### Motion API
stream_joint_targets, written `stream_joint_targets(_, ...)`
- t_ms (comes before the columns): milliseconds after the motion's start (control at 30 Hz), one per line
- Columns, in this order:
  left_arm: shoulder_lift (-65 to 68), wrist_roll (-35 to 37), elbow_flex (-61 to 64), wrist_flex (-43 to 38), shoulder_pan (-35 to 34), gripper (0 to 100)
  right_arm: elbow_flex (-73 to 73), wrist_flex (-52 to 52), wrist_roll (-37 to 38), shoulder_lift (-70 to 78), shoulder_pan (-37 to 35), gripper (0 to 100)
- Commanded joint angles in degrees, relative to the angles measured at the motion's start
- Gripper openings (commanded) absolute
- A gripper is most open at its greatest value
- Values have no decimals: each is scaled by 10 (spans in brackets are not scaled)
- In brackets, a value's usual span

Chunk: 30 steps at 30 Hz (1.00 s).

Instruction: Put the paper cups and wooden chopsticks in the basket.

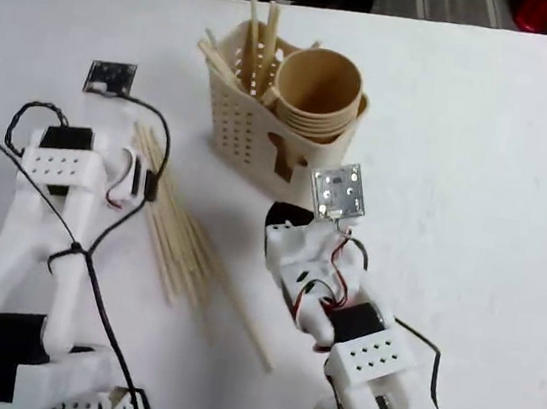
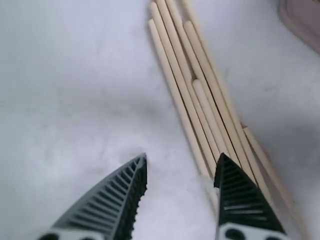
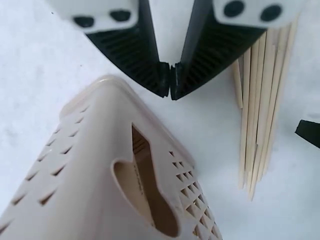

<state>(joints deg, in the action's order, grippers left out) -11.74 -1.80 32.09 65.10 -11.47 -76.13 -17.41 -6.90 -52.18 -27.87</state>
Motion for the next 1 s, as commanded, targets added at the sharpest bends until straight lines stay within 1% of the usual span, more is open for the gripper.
stream_joint_targets(0,-14,27,-2,-11,14,221,2,8,0,1,3,19)
stream_joint_targets(100,39,50,-23,-18,31,221,2,8,0,1,3,19)
stream_joint_targets(233,141,72,-84,-11,35,221,1,8,0,1,3,19)
stream_joint_targets(433,255,72,-145,-4,35,160,-4,12,18,1,0,19)
stream_joint_targets(567,279,70,-175,27,31,123,-4,12,19,1,0,19)
stream_joint_targets(733,284,69,-178,39,31,92,-4,12,19,0,0,20)
stream_joint_targets(833,284,71,-179,38,30,111,-4,12,19,0,0,20)
stream_joint_targets(967,284,76,-182,31,31,162,-4,12,19,0,0,20)
